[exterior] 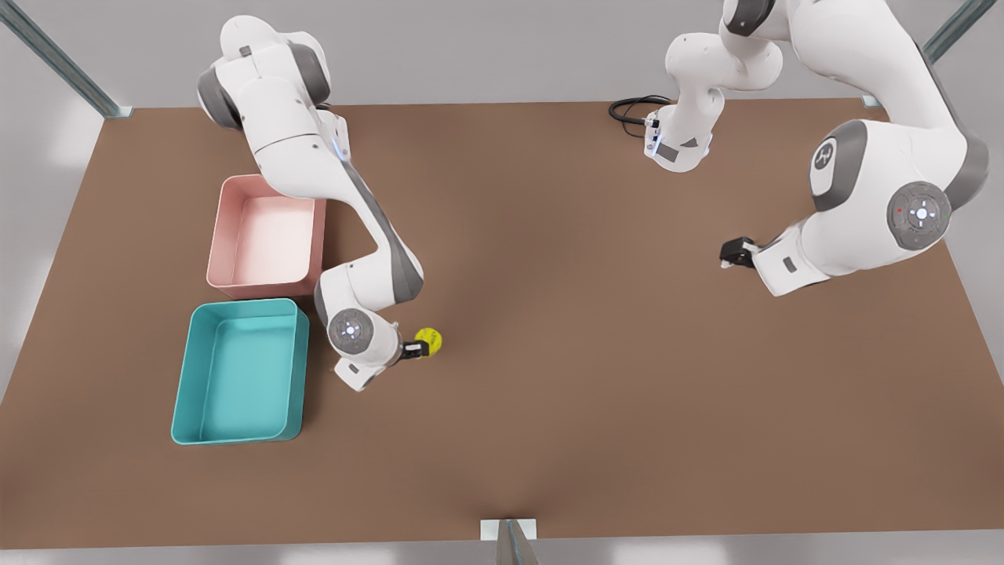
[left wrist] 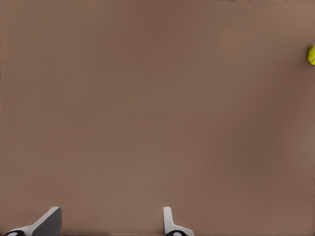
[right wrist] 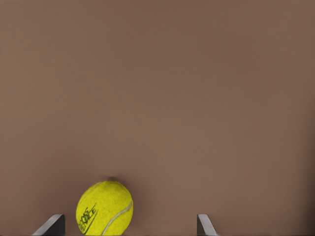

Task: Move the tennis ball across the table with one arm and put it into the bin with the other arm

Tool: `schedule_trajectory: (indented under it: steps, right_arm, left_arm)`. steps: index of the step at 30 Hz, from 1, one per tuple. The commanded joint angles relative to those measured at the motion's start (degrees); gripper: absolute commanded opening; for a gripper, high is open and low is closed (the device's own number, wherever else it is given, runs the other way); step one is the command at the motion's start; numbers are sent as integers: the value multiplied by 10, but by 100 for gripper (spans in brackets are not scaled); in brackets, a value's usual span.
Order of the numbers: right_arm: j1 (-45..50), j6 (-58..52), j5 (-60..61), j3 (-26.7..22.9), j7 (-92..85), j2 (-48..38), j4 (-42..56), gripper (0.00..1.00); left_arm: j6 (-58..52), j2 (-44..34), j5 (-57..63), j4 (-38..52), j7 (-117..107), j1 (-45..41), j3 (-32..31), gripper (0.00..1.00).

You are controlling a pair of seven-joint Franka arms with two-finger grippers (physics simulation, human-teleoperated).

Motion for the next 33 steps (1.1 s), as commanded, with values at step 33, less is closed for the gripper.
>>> schedule_trajectory:
  steps: [33]
  right_arm:
    - [61, 205, 1, 0, 159, 11, -141, 100]
  left_arm:
    - [-6, 15, 7, -1, -317, 2, -1, 100]
